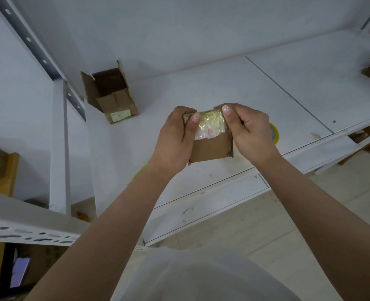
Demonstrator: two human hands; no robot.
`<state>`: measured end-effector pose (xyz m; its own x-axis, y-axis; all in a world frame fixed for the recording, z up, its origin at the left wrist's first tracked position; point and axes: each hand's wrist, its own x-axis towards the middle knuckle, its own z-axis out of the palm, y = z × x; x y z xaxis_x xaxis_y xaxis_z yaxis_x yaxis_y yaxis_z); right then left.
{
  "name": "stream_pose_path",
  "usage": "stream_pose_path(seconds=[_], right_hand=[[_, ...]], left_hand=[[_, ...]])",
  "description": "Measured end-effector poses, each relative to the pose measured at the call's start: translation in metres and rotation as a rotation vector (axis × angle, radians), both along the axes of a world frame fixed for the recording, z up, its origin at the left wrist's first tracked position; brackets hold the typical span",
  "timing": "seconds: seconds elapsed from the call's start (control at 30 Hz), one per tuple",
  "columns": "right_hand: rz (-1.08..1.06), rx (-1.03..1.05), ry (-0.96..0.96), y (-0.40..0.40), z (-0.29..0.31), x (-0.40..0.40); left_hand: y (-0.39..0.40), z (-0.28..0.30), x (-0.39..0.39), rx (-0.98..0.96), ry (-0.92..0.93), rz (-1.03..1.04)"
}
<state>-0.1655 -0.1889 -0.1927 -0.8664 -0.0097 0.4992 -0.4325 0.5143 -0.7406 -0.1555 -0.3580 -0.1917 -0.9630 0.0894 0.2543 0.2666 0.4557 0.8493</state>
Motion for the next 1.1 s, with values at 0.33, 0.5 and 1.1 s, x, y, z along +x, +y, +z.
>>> stream_pose_path(seconds=[0.33, 0.5, 1.1], right_hand=[[0.152, -0.021, 0.006, -0.002, -0.014, 0.003], [0.180, 0.102, 0.052, 0.003, -0.018, 0.001], [0.204, 0.314, -0.084, -0.004, -0.053, 0.017]], left_hand=[[-0.006, -0.002, 0.003, 0.208, 0.055, -0.049], [-0.004, -0.015, 0.006, 0.248, 0.093, 0.016], [-0.028, -0.068, 0.004, -0.020, 0.249, -0.155]])
